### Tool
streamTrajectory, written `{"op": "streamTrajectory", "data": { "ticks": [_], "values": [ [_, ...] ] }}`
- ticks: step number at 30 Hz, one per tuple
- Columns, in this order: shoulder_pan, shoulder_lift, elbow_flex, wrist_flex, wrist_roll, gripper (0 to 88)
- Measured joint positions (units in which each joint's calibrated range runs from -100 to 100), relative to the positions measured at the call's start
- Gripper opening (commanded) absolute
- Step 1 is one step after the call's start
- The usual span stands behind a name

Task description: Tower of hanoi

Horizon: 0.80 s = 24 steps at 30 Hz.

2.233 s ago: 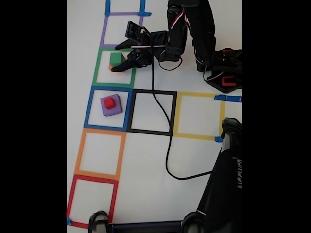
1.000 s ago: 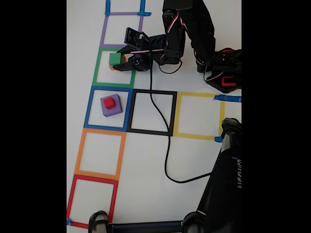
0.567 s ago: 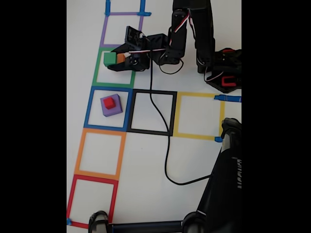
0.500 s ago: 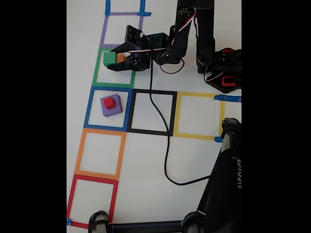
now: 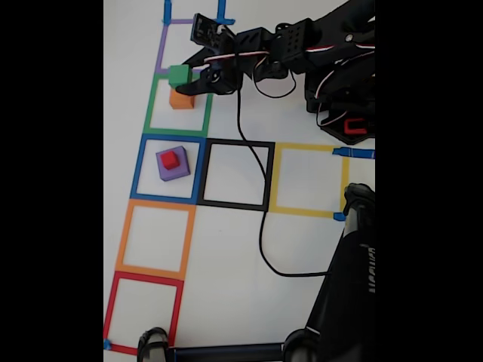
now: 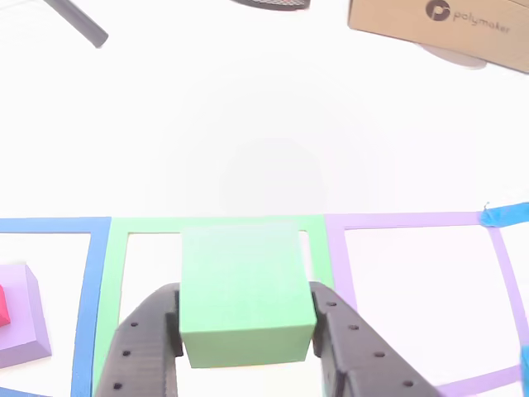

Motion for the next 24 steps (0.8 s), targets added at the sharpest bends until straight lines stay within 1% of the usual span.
{"op": "streamTrajectory", "data": {
  "ticks": [3,7,11,15,18,20,24],
  "values": [
    [3.2,-5.1,-7.4,15.2,0.0,0.1],
    [6.6,-7.3,-21.3,34.1,0.0,0.1],
    [8.7,-7.7,-36.9,51.0,0.0,0.1],
    [11.1,-6.1,-53.0,65.5,0.0,0.1],
    [13.8,-4.1,-63.9,74.2,0.0,0.1],
    [16.1,-2.4,-69.1,77.8,0.0,0.1],
    [20.7,-1.3,-70.4,79.1,0.0,0.1]
  ]
}}
